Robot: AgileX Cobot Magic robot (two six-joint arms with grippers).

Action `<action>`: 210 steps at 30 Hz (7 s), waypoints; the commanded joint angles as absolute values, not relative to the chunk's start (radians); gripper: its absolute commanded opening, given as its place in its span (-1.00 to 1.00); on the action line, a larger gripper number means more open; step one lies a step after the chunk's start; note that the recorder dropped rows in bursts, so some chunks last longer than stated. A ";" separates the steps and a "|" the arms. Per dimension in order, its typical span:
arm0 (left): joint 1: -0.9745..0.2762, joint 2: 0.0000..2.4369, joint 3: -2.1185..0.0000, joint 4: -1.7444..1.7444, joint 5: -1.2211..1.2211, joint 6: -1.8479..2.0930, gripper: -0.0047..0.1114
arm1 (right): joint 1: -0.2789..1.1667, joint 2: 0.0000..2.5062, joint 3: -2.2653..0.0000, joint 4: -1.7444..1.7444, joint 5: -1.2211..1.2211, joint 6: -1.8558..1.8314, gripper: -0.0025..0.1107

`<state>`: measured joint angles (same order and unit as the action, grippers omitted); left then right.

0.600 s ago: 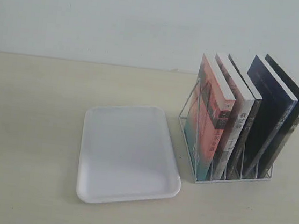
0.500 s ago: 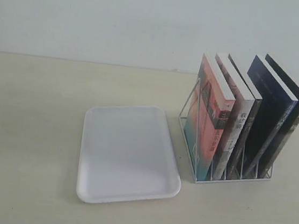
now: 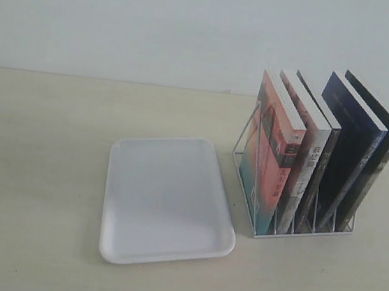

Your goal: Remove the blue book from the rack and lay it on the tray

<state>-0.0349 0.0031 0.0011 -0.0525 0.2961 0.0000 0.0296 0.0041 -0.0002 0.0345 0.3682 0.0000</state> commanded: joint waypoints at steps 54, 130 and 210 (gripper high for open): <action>-0.033 0.000 0.000 -0.064 0.292 0.000 -0.85 | 0.031 0.324 -0.663 0.058 0.348 -0.027 -0.96; -0.033 0.000 0.000 -0.064 0.292 0.000 -0.85 | 0.370 1.856 -1.781 -0.121 1.221 -0.033 -0.41; -0.033 0.000 0.000 -0.064 0.292 0.000 -0.85 | 0.370 1.759 -1.793 -0.122 1.221 -0.031 -0.96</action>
<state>-0.0349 0.0031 0.0011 -0.0525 0.2961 0.0000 0.3701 1.7544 -1.7926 -0.1170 1.2399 -0.0218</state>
